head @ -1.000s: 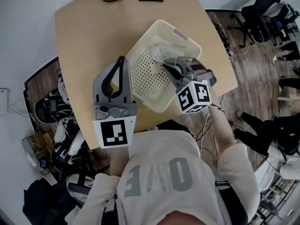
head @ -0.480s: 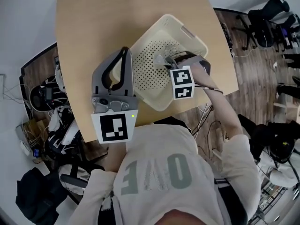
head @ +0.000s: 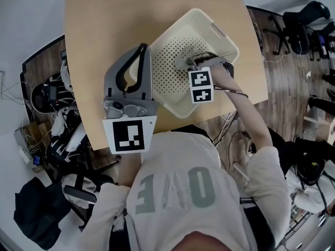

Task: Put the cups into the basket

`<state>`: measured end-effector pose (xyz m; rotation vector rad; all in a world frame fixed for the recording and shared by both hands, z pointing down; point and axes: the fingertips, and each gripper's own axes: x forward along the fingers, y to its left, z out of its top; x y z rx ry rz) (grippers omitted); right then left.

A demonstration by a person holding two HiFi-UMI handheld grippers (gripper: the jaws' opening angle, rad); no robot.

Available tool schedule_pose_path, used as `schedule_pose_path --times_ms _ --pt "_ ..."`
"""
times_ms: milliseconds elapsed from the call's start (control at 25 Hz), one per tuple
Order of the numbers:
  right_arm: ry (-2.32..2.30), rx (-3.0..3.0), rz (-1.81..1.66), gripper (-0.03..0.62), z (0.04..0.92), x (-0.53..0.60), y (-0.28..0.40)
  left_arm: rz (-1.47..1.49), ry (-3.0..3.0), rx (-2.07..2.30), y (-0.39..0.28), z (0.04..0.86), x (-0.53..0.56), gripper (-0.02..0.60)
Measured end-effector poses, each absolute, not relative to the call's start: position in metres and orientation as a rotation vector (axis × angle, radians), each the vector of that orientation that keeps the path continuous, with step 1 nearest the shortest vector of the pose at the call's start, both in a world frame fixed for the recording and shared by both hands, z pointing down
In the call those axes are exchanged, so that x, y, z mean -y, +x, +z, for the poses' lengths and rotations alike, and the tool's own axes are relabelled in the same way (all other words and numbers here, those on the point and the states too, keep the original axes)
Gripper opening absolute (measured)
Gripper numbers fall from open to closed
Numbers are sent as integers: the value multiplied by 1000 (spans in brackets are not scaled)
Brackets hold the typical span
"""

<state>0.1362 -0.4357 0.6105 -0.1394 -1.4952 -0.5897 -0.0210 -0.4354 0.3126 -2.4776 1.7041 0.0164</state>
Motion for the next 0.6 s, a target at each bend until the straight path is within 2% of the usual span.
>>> schedule_pose_path --times_ms 200,360,600 --pt "-4 1614 -604 87 598 446 120 29 -2477 -1712 -23 313 436 6" --pt "78 1708 -567 84 578 448 113 27 -2474 -1694 -19 309 432 5" --pt "281 1967 -489 91 497 451 92 32 -2461 -1681 -18 301 426 5"
